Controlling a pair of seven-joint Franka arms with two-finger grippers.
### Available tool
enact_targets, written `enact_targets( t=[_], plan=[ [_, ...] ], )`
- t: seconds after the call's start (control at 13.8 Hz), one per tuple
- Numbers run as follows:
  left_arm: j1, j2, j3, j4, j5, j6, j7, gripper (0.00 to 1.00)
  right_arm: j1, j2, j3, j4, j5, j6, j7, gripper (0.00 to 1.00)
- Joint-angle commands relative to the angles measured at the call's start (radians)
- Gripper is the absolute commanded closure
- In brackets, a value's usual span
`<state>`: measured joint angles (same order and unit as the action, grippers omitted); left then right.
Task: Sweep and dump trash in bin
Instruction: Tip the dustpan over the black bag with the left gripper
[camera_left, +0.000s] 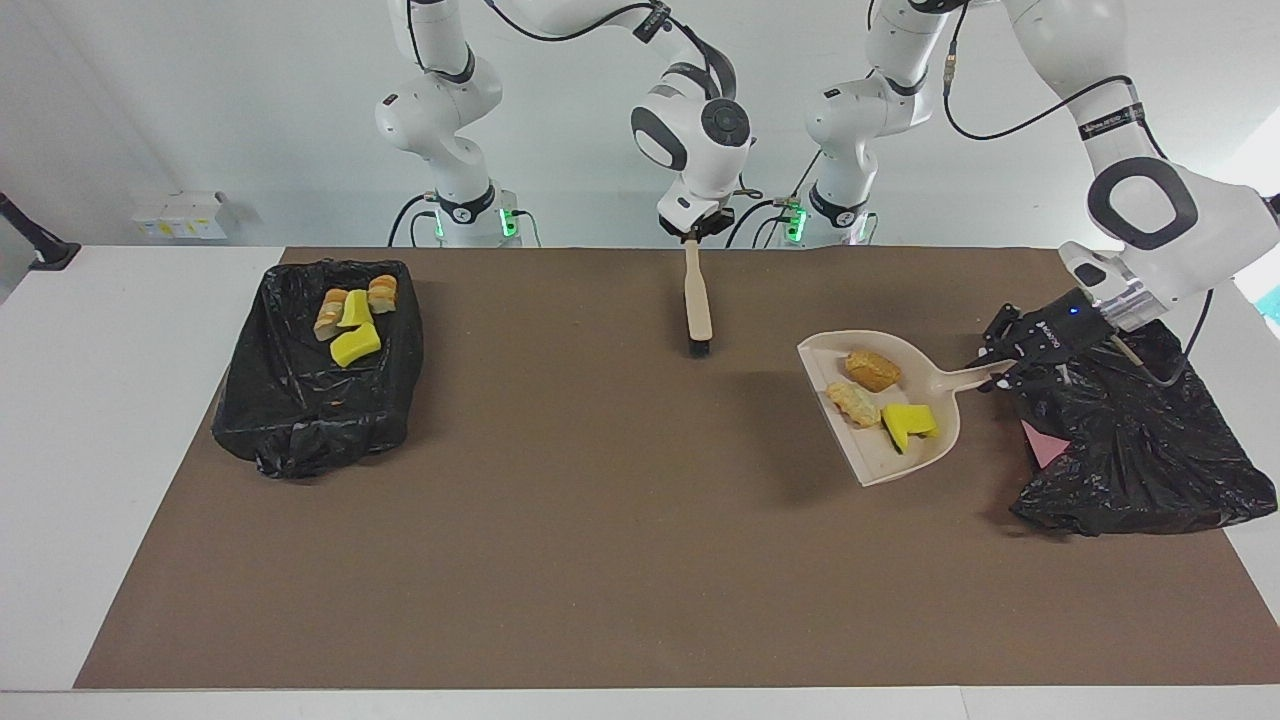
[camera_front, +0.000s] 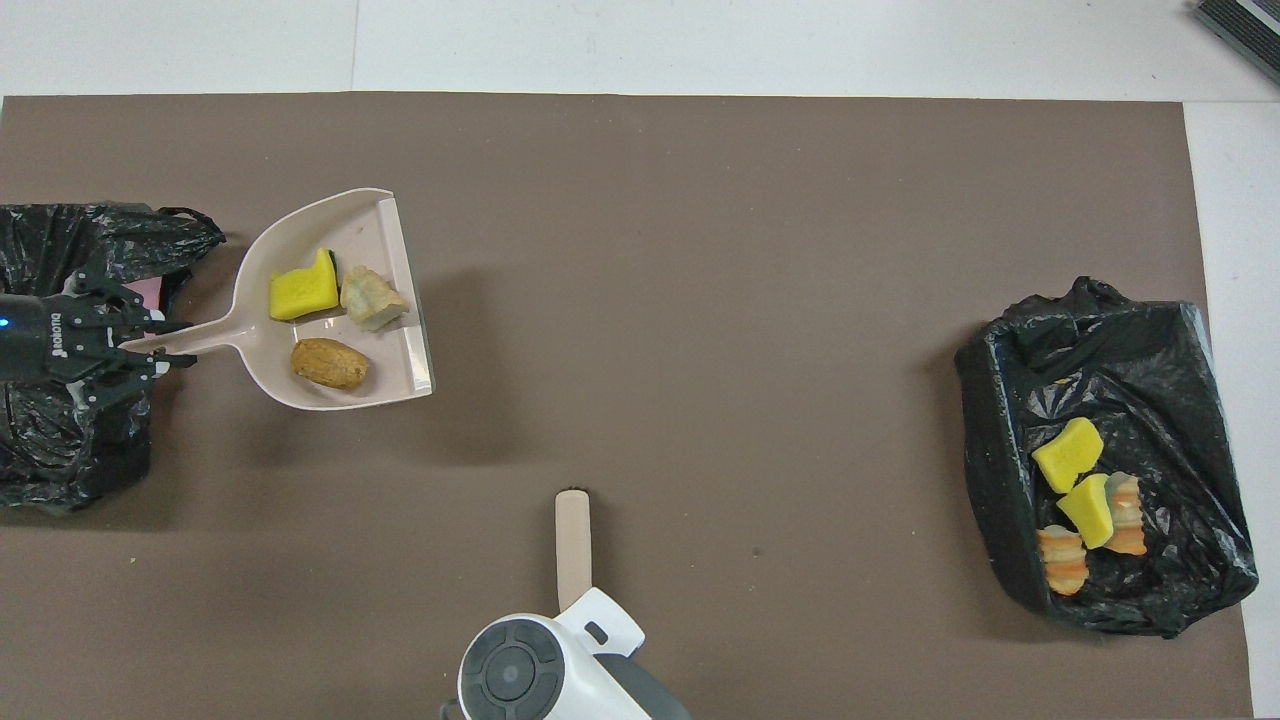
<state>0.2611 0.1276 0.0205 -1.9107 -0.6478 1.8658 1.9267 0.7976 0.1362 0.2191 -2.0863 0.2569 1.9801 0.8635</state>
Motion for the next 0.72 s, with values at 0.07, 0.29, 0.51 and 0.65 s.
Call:
enact_targets(
  t=[0.07,0.29,0.51,0.65],
  plan=[
    [0.056,0.01,-0.001,0.154,0.052,-0.112,0.043,1.0,-0.001,-0.044,-0.001,-0.064,0.045,0.051,0.008,1.0],
    [0.125,0.033,-0.002,0.217,0.122,-0.139,0.095,1.0,-0.001,-0.056,-0.001,-0.098,0.054,0.088,-0.009,1.0],
    [0.202,0.049,-0.007,0.257,0.135,-0.16,0.144,1.0,-0.001,-0.056,-0.001,-0.101,0.054,0.089,-0.024,0.93],
    [0.24,0.088,-0.004,0.344,0.199,-0.207,0.156,1.0,-0.001,-0.053,-0.003,-0.097,0.054,0.088,-0.024,0.78]
  ],
)
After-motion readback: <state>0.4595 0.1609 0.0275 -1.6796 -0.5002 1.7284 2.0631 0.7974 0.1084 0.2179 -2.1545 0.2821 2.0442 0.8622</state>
